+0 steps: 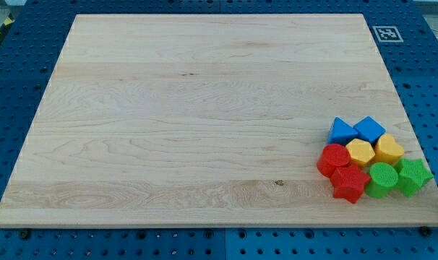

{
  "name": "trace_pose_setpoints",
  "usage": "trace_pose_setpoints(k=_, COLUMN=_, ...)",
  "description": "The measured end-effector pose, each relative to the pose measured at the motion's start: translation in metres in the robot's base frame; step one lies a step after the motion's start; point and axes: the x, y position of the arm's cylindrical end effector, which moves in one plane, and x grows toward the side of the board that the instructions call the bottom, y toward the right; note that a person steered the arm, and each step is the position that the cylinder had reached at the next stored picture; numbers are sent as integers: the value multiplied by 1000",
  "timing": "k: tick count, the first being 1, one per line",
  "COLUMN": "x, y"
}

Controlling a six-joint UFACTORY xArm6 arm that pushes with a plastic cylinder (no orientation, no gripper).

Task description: Separate the green circleyellow hexagon along with blue triangle from the group of blocks

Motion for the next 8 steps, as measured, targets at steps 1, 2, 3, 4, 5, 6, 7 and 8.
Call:
trace_pose_setpoints(k=1, x=0, y=-33)
trace_pose_setpoints(k=2, x=1, y=-35)
trace_pose_setpoints(k=3, x=1, y=-39)
trace_pose_setpoints(k=4, x=2, y=-48)
trace_pose_setpoints(k=5, x=-6, y=-48)
trace_pose_setpoints(k=6, x=-17, y=-51)
trace_pose_setpoints(k=7, x=-17, y=-52)
trace_pose_setpoints(k=8, x=-17, y=-58)
